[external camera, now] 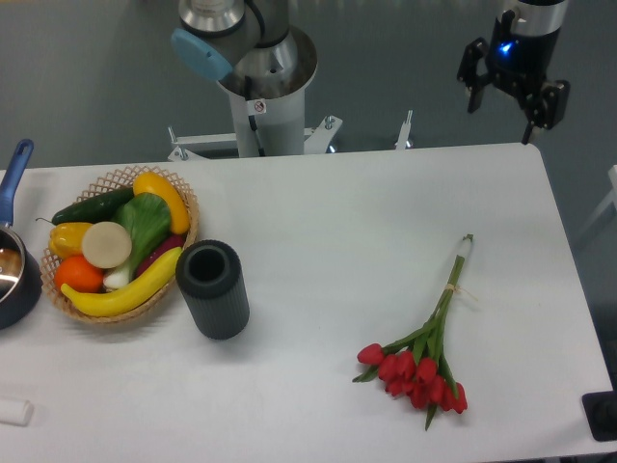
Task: Pick up the flowers from the table
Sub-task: 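Move the open gripper down toward the stems of the red tulips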
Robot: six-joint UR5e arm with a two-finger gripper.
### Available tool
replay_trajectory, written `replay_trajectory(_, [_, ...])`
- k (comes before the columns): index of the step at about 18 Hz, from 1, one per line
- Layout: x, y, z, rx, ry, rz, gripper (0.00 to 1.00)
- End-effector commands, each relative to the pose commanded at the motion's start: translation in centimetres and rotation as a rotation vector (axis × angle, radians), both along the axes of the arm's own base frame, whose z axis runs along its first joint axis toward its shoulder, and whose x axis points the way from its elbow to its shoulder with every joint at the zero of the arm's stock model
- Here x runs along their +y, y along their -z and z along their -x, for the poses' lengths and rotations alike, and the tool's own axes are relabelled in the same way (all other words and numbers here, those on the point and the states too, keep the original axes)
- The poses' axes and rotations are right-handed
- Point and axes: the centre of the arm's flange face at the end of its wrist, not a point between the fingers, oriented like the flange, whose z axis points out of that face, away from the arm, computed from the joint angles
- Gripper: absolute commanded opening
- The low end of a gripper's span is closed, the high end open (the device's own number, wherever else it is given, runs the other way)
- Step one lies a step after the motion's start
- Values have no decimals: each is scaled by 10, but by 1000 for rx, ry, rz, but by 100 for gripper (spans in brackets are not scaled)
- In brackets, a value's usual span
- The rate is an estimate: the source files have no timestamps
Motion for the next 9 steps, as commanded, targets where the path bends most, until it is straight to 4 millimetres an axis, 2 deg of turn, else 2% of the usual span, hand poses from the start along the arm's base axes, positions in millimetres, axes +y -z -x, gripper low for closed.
replay_trajectory(4, [29,27,-8,12,-133,-54,100])
replay_trajectory(6, [45,56,-16,-15,-154,-55,100])
replay_trajectory(9, [57,77,-12,-50,-153,-44,100])
